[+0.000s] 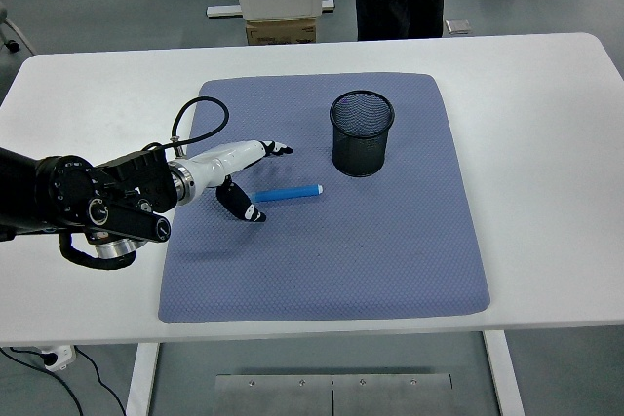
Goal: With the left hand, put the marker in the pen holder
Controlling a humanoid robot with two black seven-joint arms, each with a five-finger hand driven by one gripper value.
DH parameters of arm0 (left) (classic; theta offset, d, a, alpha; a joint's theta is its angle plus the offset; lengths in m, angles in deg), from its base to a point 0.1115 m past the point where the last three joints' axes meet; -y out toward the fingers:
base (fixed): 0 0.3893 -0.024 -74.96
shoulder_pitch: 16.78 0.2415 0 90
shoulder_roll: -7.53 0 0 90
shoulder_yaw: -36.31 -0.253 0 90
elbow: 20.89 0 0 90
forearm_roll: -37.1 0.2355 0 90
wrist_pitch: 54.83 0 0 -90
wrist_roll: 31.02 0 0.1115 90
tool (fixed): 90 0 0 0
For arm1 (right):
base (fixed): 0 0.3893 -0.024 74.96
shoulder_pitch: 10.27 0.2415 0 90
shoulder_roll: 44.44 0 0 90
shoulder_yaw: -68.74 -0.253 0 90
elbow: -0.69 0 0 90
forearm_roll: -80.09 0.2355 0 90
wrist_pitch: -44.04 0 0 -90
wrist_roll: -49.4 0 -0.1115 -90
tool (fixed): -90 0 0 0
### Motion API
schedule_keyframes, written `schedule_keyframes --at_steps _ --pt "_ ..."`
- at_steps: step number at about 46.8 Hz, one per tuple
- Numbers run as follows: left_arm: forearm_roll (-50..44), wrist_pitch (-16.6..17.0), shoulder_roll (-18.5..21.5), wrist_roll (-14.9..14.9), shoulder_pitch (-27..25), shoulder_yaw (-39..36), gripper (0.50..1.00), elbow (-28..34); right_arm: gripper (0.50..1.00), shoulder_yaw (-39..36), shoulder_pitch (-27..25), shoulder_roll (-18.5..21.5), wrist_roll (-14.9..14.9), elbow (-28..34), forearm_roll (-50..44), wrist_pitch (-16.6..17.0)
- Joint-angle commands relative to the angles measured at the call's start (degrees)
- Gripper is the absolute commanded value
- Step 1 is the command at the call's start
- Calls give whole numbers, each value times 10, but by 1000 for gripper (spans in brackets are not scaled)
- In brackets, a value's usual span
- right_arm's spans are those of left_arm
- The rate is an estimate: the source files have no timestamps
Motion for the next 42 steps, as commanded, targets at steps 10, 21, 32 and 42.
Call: schedule_keyframes --at_steps 10,21,32,42 --pt "-3 0 -1 0 0 0 810 0 1000 0 0 0 0 0 0 0" --pt "-4 0 -1 1 0 0 777 -2 1000 0 0 0 0 0 0 0" --pt "-4 0 -2 1 1 0 719 -2 1000 0 0 0 0 0 0 0" --pt "-4 0 -3 1 4 -1 713 -3 1000 0 0 0 0 0 0 0"
